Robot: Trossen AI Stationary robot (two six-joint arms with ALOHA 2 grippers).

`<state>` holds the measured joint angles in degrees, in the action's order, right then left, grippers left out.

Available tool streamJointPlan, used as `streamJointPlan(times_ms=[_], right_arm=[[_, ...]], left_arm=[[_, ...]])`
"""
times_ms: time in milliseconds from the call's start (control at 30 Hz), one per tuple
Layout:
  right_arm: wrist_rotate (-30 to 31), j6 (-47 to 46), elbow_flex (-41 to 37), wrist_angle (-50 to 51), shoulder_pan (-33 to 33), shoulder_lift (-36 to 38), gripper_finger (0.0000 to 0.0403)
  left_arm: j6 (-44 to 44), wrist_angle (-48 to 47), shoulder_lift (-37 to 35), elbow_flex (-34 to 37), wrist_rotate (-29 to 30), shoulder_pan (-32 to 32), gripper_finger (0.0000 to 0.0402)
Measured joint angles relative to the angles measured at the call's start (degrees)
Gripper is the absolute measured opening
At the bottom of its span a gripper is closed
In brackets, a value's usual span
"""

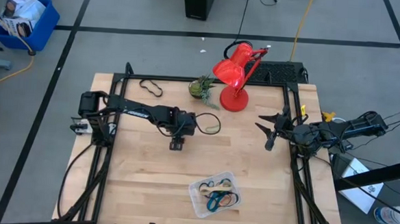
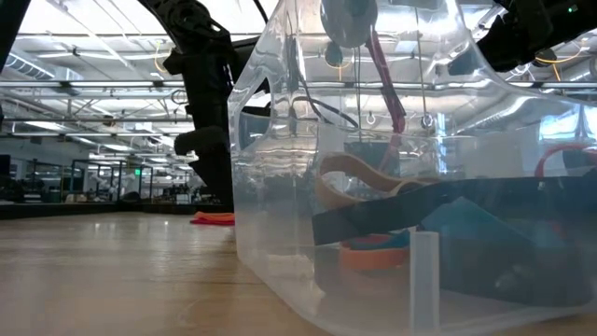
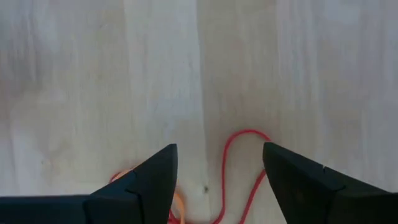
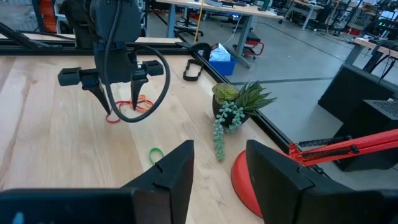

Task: Pick and place rubber bands into bin
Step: Put the red rubber band into the transparent container

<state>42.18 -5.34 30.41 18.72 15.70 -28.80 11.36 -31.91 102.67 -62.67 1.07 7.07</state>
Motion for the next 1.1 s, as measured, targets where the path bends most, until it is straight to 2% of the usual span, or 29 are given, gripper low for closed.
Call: streamJointPlan(times_ms=[233, 400, 833, 1100], right_arm=[[0.0, 0.0, 0.0, 0.0, 0.0, 0.0, 0.0144], [0.0, 0.0, 0.0, 0.0, 0.0, 0.0, 0.0144], [-0.1, 0.0, 0.0, 0.5, 0.0, 0.0, 0.0144], [-0.2, 0.0, -2.8, -1.0, 0.0, 0.0, 0.0144]], left_arm=[[3.8, -1.8, 0.0, 0.0, -4.1, 0.0, 0.0216], [5.8, -2.3, 0.3, 0.0, -4.1, 0.0, 0.0195], [5.2, -2.2, 6.9, -0.5, -4.8, 0.0, 0.0159], [4.4, -1.9, 6.8, -0.3, -4.7, -0.1, 0.0106]])
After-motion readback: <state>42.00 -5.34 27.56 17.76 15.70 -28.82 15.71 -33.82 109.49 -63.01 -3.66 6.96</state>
